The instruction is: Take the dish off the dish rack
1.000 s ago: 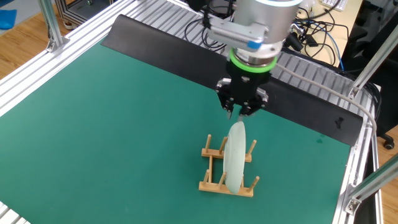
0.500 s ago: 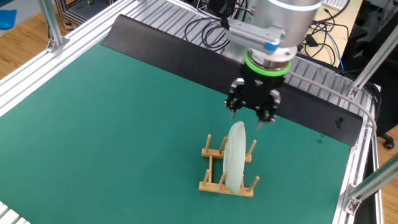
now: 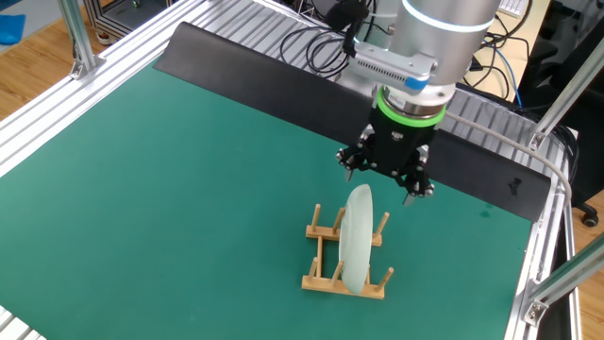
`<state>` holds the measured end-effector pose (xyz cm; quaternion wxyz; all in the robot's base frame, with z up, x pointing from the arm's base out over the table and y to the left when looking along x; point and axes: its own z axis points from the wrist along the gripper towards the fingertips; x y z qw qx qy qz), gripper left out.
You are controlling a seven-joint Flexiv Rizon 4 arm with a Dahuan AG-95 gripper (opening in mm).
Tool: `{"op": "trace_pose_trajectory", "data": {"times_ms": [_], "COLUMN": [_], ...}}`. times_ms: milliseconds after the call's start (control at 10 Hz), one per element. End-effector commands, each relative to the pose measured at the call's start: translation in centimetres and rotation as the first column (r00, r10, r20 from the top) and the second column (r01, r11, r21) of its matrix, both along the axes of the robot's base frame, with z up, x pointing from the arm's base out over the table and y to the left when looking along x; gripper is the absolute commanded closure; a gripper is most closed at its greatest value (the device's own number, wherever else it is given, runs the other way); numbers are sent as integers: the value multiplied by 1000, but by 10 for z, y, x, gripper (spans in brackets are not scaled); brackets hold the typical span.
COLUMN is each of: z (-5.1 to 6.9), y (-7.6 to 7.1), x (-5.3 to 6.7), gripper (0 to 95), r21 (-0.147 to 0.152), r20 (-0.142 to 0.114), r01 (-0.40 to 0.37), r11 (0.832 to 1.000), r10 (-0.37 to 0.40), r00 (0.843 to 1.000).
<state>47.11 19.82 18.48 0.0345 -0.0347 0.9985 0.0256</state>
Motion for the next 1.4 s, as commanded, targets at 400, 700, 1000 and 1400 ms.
{"op": "trace_pose_trajectory", "data": {"times_ms": [400,700,1000,1400], "z": [-11,-19,-20,-20], "y": [2,4,4,3], "x": [1,2,3,4], "gripper": [190,190,380,760], "r21": [0,-3,-3,-3], "r20": [5,8,6,6], "r01": [5,7,11,7], "r11": [1000,1000,1000,1000], "r10": [-5,-7,-11,-7], "r00": [1000,1000,1000,1000]}}
